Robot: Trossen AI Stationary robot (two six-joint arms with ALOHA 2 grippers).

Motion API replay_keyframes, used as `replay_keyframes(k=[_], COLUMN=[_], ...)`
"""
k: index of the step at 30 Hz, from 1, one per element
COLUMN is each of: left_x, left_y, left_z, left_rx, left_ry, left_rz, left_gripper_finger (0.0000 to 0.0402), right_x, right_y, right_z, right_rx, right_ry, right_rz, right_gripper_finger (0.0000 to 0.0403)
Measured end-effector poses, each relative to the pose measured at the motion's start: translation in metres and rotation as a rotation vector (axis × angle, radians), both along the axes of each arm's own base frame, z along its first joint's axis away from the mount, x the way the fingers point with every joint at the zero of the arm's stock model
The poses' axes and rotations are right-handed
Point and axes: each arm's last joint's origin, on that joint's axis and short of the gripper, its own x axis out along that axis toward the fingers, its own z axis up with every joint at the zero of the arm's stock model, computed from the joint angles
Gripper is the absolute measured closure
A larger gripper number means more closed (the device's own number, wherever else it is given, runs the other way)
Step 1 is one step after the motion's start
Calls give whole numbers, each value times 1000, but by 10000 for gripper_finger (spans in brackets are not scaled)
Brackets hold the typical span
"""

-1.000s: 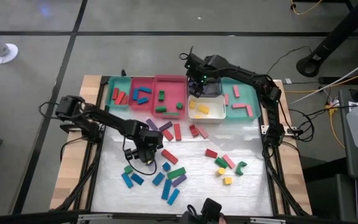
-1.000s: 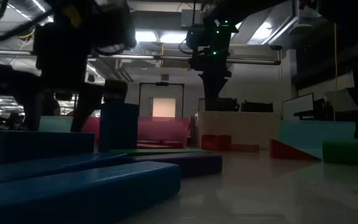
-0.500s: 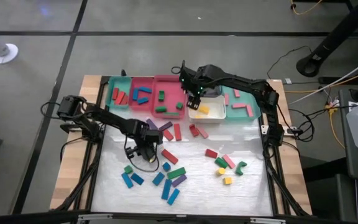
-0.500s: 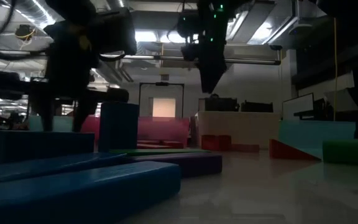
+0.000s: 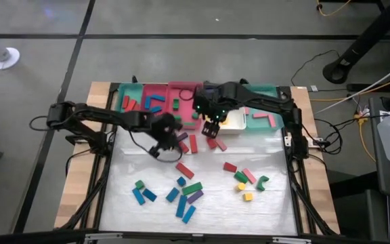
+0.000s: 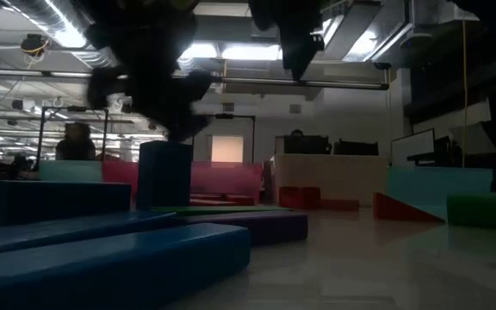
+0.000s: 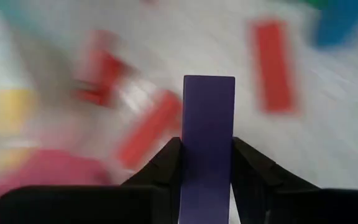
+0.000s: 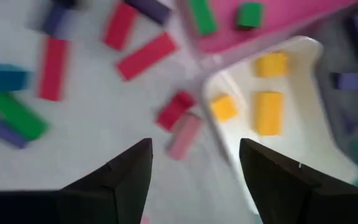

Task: Sort blocks
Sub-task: Put the violet block into the black bin

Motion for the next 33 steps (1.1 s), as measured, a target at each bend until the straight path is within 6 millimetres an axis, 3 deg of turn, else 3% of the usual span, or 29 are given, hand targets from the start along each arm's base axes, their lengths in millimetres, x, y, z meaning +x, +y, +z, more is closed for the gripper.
replay_keyframes(k=[8, 13, 20, 33], left_x=[20, 25, 46, 116], left_y=[42, 65, 98, 167], left_z=[35, 43, 19, -29], left_rx=[37, 78, 77, -46], left_ry=[-449, -608, -681, -666], left_rz=[163, 193, 208, 379], left_gripper_finger=[315, 313, 310, 307], right_x=[2, 2, 0, 0], right_y=[45, 66, 85, 96], right_z=[10, 12, 13, 13], right_rx=[68, 195, 359, 386], right_ry=[-44, -45, -20, 0], right_rz=[27, 31, -21, -160], right_gripper_finger=[162, 162, 162, 162])
